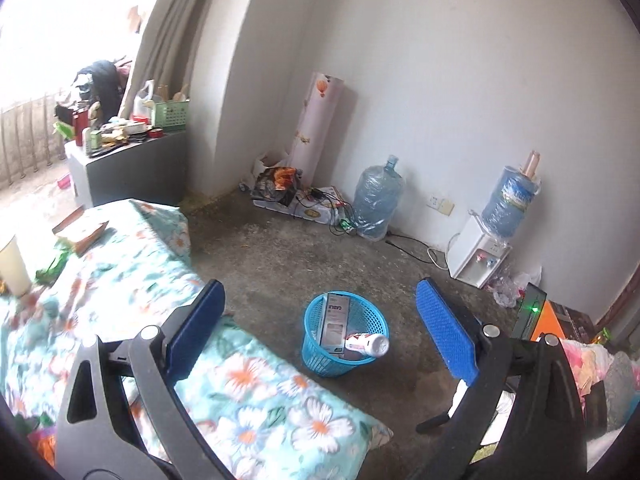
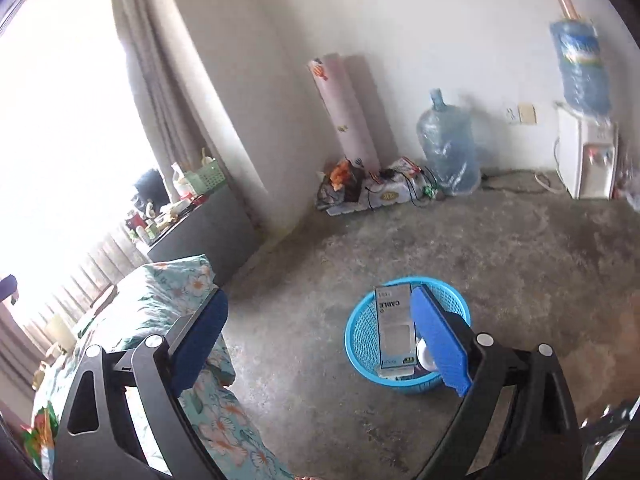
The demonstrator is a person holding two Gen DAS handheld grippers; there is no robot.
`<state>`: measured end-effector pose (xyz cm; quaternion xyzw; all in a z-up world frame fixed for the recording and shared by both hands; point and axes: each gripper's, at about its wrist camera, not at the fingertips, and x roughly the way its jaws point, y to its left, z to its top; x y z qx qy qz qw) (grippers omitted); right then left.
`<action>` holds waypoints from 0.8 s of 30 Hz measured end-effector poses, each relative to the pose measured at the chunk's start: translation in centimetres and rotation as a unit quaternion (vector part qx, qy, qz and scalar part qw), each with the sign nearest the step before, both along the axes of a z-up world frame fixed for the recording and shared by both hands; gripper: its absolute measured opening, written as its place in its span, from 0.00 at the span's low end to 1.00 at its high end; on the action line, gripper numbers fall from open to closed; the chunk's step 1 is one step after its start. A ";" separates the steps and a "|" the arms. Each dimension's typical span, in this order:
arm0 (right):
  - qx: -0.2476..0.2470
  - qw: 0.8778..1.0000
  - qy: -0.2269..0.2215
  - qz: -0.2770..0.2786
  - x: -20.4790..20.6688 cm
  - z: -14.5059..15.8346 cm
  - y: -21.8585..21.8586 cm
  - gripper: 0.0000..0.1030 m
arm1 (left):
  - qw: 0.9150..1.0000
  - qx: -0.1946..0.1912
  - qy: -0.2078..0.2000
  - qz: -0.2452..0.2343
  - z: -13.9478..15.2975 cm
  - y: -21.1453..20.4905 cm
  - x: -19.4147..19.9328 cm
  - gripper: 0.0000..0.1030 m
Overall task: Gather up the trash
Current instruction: 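Move both tools back over the snack bags on the bed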
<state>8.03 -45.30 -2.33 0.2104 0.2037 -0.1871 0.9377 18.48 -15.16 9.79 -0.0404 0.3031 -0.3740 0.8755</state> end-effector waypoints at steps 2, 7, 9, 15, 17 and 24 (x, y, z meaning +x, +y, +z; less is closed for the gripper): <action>-0.031 0.999 0.002 0.022 0.2 1.8 2.6 0.93 | 0.999 -0.012 0.005 0.038 0.0 3.8 -1.1 0.89; -0.070 0.992 0.020 0.100 0.9 4.7 9.1 0.94 | 0.990 -0.037 0.016 0.133 -0.2 12.8 -3.9 0.89; -0.074 0.988 0.023 0.135 1.1 5.4 11.6 0.94 | 0.986 -0.040 0.015 0.163 -0.3 16.1 -5.0 0.89; -0.024 0.965 0.033 0.258 1.6 6.0 17.7 0.94 | 0.969 -0.036 0.010 0.243 -0.9 24.1 -8.2 0.89; -0.004 0.957 0.043 0.288 1.7 5.7 19.5 0.94 | 0.963 -0.039 0.012 0.267 -1.2 26.4 -9.3 0.89; 0.056 0.925 0.081 0.367 2.6 3.8 24.1 0.94 | 0.941 -0.038 0.027 0.335 -3.2 32.8 -12.8 0.89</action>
